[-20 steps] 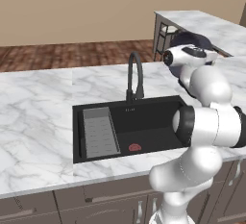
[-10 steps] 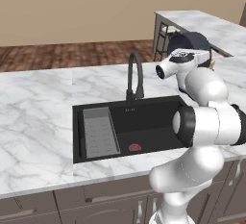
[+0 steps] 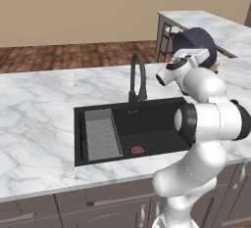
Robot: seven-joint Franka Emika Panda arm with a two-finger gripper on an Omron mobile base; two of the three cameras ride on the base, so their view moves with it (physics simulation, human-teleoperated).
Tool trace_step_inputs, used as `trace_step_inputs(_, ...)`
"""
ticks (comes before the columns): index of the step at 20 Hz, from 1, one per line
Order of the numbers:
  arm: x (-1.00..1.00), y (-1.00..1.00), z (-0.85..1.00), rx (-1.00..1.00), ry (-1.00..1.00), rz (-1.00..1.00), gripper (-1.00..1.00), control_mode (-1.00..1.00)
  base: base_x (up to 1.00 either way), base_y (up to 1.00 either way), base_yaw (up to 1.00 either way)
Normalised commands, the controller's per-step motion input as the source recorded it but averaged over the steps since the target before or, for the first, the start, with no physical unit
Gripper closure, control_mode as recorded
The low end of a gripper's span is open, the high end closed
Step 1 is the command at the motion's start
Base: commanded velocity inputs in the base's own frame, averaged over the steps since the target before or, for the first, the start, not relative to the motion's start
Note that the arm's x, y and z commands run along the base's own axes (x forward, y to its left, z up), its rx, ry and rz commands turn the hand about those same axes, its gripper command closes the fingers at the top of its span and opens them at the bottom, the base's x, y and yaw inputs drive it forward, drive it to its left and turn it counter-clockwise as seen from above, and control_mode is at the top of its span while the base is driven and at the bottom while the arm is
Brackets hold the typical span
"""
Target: Dump the onion from the pot into the sink. Then turn on the water and wash the onion. Then turn off the water and put the onion back in the pot.
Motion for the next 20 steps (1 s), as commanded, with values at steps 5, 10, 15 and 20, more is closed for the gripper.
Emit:
trace_step_inputs(5, 0.19, 0.09, 0.24, -0.15, 0.00, -0.08, 1.00, -1.00, 0.00, 0.00, 0.00)
trace_step_inputs(10, 0.18, 0.21, 0.09, -0.16, -0.02, -0.08, 1.00, -1.00, 0.00, 0.00, 0.00)
trace_step_inputs(15, 0.03, 0.12, 0.06, -0.14, -0.06, -0.07, 1.00, -1.00, 0.00, 0.00, 0.00)
trace_step_inputs(20, -0.19, -0.01, 0.05, -0.04, -0.19, -0.09, 1.00, -1.00, 0.00, 0.00, 0.00)
